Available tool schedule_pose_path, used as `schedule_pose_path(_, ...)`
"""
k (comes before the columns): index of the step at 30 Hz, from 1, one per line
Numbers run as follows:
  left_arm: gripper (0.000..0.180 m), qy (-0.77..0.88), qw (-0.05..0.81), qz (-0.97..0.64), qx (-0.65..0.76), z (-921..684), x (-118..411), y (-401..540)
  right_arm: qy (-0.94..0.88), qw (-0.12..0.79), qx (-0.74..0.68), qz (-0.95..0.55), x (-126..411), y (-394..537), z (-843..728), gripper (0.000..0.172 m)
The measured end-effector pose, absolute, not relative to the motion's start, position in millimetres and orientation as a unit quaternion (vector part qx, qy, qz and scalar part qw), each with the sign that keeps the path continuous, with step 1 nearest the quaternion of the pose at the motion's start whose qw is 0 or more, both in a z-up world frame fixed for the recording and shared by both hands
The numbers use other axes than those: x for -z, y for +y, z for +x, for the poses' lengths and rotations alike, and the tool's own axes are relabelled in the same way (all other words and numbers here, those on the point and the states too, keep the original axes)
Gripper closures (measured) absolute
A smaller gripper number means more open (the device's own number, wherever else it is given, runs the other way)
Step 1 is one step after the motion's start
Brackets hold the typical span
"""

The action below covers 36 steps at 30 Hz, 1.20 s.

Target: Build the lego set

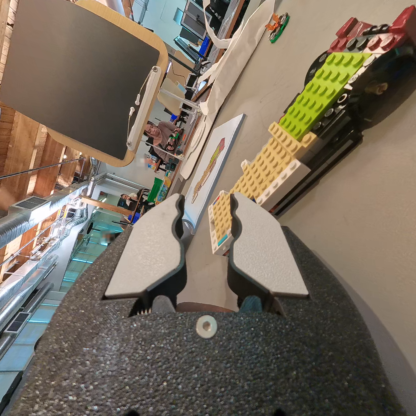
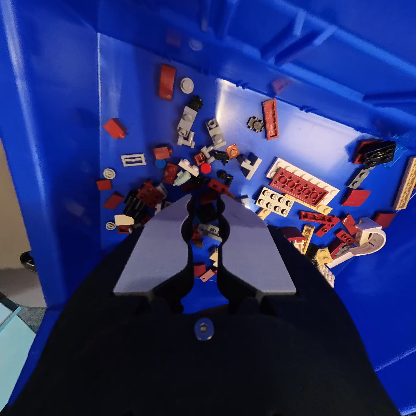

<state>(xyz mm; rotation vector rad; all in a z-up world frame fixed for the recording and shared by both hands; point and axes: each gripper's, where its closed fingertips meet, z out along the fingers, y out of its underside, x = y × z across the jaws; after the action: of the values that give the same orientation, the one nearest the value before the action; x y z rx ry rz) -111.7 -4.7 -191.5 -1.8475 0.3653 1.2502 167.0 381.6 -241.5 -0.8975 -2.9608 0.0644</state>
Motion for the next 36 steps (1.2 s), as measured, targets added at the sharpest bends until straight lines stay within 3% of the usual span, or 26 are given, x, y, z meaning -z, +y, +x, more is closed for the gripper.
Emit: schedule_pose_path(36, 0.141, 0.145, 0.433, -0.735, -0.501, -110.7, 188.8, -5.7, -0.962, 0.02, -0.012, -0.27, 242.5, 384.8, 172.5, 0.155)
